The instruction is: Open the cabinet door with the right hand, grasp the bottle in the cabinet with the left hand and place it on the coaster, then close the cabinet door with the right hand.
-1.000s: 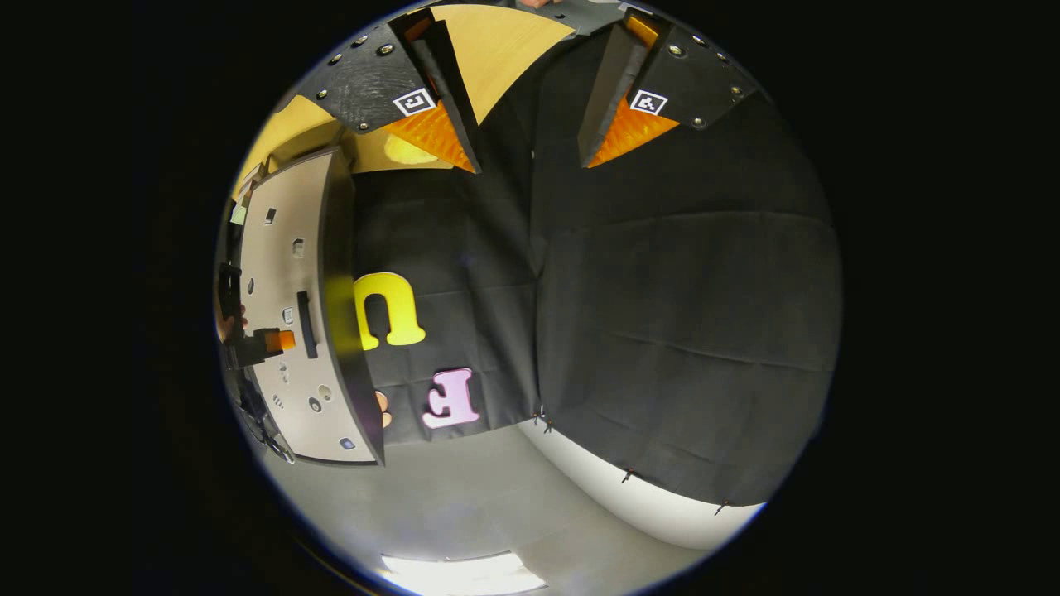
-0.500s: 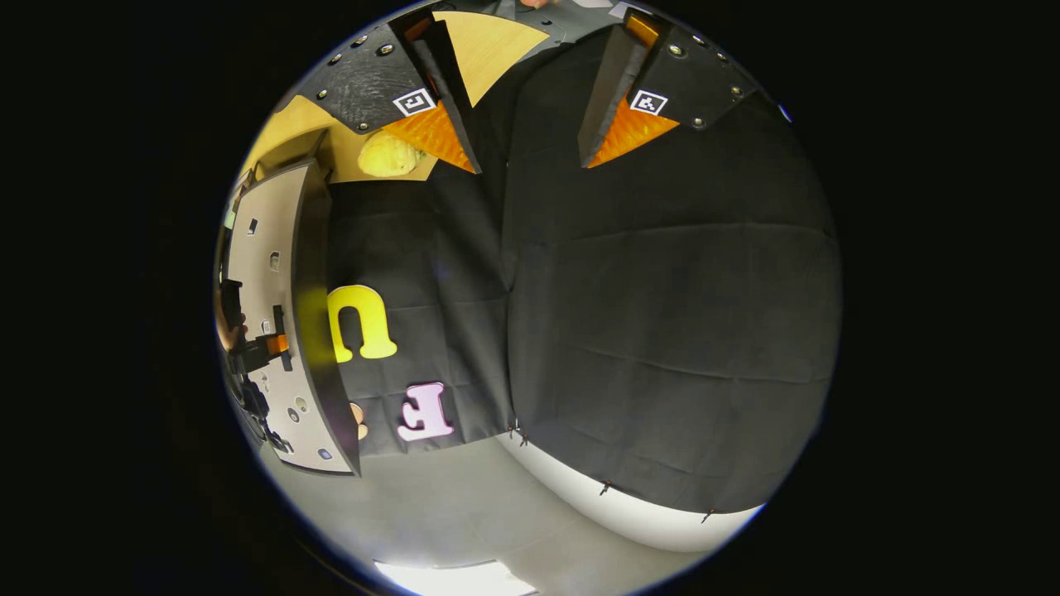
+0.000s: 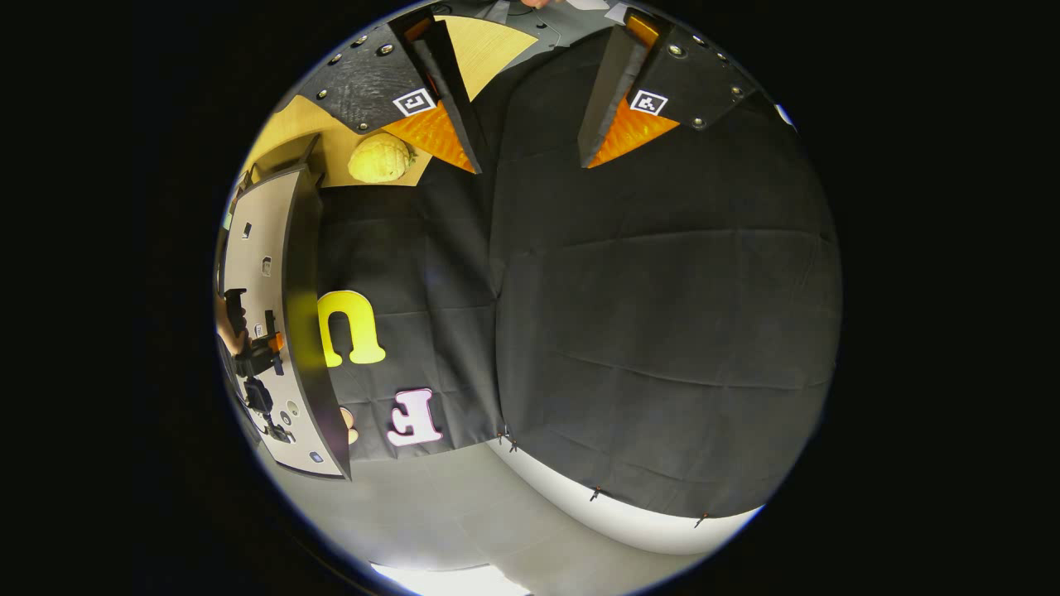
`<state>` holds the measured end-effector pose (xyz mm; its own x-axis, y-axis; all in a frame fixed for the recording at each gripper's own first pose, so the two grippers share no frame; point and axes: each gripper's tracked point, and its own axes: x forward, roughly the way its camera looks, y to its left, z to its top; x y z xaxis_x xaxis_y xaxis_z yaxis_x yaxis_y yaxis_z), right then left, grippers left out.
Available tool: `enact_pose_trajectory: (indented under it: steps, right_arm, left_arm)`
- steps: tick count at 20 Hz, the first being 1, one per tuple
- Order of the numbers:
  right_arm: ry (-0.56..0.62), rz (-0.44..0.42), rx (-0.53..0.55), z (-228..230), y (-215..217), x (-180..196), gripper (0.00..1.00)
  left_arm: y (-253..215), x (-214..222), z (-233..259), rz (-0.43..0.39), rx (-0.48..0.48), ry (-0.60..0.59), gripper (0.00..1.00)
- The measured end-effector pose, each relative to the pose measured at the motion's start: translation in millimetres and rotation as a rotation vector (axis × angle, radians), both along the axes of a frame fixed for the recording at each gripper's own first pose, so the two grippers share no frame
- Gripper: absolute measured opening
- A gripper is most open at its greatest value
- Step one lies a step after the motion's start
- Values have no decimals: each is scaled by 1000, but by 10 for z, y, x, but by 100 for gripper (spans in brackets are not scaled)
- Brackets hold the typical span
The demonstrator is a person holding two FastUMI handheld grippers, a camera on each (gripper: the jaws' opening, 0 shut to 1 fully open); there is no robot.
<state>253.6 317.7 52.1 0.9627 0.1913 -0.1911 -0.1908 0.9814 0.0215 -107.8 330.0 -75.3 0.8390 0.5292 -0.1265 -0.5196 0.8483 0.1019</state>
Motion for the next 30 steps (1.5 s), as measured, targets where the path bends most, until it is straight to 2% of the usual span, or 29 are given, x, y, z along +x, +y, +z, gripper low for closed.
enact_pose_trajectory:
  steps: [3,4,8,17,20,30]
  right_arm:
    - [12,6,-27,2,3,-51,24]
    - [21,26,-53,13,-6,-52,17]
    - [48,99,-33,10,-16,-128,17]
    - [54,191,14,113,-105,-554,16]
    - [53,204,26,110,-183,-628,17]
    - [65,228,51,114,-366,-807,17]
  left_arm:
    - [-48,30,26,-14,-1,-5,67]
    - [-64,48,27,-20,-2,-9,65]
    - [-167,213,78,-49,-2,-29,67]
    - [-596,488,137,-158,6,-49,65]
    - [-741,578,174,-196,7,-57,67]
    - [-1251,947,208,-325,-5,-78,65]
